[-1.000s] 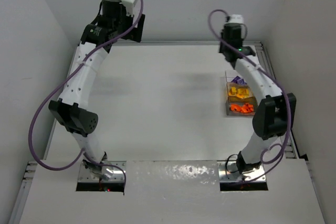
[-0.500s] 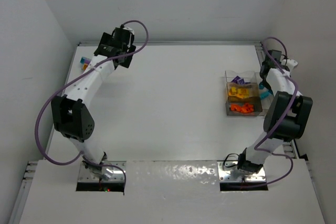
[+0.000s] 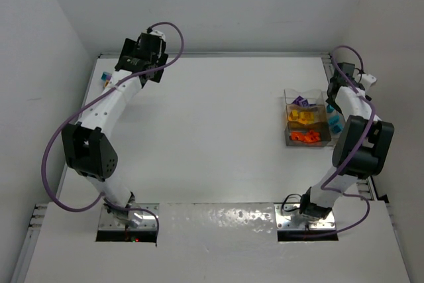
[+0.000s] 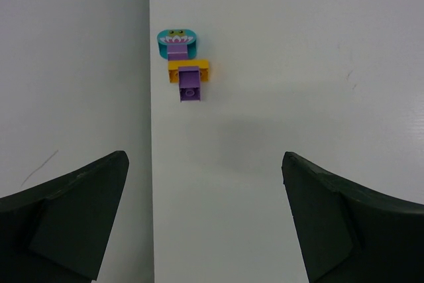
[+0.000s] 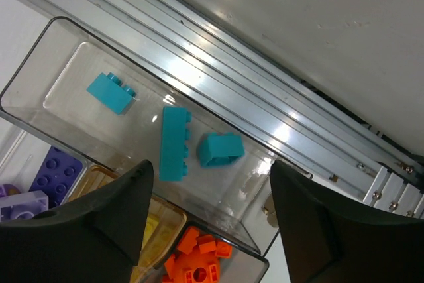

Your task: Sort the legos into containers by color

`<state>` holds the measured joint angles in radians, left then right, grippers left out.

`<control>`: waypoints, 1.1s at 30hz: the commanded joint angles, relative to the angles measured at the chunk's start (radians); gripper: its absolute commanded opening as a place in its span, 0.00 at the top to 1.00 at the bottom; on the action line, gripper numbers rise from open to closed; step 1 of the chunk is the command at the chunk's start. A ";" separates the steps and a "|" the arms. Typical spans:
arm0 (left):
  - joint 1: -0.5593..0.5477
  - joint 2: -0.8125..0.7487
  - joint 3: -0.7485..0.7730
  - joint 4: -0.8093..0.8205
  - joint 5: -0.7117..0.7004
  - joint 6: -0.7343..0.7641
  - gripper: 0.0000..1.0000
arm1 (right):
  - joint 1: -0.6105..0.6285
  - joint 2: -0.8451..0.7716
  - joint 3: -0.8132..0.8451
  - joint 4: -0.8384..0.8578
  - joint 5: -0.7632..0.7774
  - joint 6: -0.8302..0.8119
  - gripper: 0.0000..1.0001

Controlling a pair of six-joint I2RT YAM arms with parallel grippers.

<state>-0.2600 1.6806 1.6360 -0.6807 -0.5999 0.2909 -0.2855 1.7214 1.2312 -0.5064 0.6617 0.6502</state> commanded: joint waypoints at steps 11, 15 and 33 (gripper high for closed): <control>0.010 -0.030 0.036 0.006 0.029 0.005 0.00 | 0.020 -0.089 0.019 0.043 -0.103 -0.057 0.32; 0.015 -0.025 -0.017 0.039 -0.007 0.051 0.00 | 0.054 -0.138 -0.016 0.029 -0.183 -0.006 0.34; 0.467 0.410 0.506 -0.117 0.539 -0.183 0.17 | 0.480 -0.373 -0.131 0.350 -0.224 -0.261 0.45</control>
<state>0.2272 2.0457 2.0460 -0.8600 -0.0708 0.1539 0.1608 1.3846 1.0988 -0.2424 0.4561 0.4160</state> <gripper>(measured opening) 0.796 0.547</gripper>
